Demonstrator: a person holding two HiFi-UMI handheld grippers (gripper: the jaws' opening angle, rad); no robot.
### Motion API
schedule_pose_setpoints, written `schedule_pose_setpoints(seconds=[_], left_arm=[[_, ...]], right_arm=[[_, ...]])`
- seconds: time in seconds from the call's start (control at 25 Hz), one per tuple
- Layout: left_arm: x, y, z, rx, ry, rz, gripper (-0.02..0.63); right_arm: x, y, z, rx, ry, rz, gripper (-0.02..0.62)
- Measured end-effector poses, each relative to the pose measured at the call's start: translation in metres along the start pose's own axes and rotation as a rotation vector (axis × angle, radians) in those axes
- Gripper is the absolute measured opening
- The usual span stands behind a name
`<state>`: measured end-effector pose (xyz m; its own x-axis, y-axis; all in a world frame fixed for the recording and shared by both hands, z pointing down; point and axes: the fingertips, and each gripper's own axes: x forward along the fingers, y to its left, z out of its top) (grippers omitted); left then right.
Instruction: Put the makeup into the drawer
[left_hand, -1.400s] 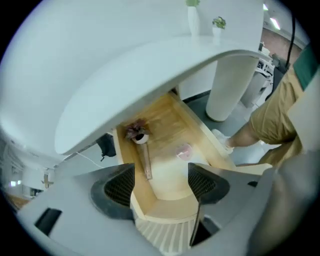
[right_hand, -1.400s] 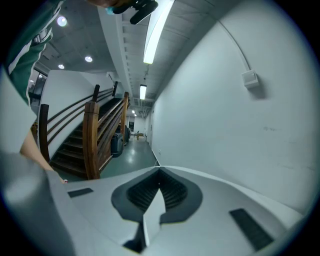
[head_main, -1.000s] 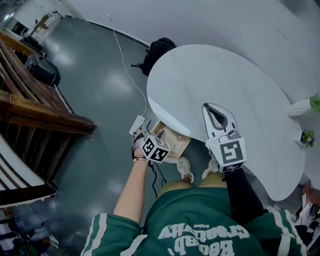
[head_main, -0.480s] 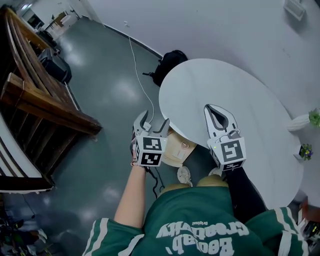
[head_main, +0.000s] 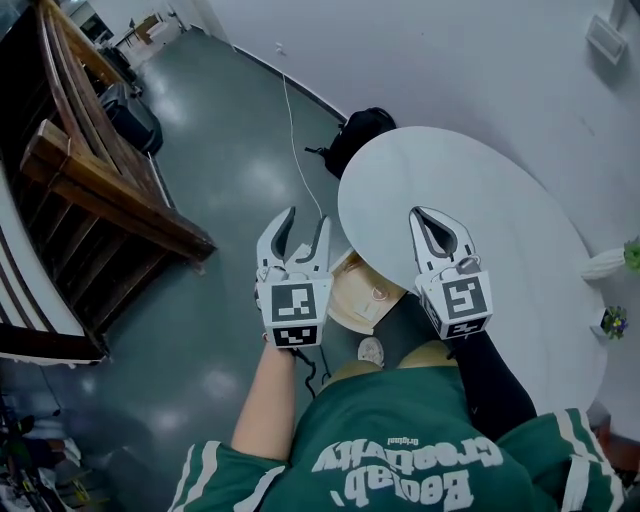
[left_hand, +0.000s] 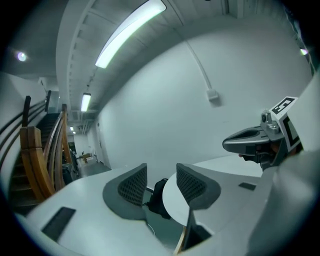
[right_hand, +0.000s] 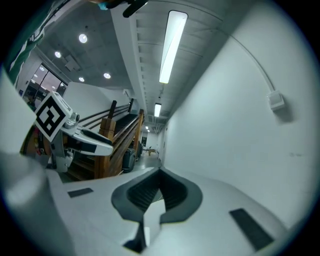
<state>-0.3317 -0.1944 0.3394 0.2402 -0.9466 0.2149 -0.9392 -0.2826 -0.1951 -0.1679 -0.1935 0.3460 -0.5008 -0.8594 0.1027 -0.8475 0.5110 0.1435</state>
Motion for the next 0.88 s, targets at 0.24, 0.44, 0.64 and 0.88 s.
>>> schedule_pose_setpoints(seconds=[0.24,0.44,0.64,0.88], left_arm=[[-0.010,0.015,0.003,-0.039,-0.025,0.054,0.037],[-0.012,0.016,0.004,-0.056,-0.041,0.053,0.000],[-0.011,0.015,0.007,-0.060,-0.051,0.051,-0.001],[-0.012,0.012,0.011,-0.064,-0.059,0.041,0.000]], right_arm=[[0.002,0.008,0.004,-0.015,0.004,0.010,0.005],[0.000,0.015,0.009,-0.059,-0.012,0.034,0.003],[-0.002,0.015,0.011,-0.074,-0.020,0.028,0.003],[-0.004,0.012,0.015,-0.067,-0.031,0.032,0.003]])
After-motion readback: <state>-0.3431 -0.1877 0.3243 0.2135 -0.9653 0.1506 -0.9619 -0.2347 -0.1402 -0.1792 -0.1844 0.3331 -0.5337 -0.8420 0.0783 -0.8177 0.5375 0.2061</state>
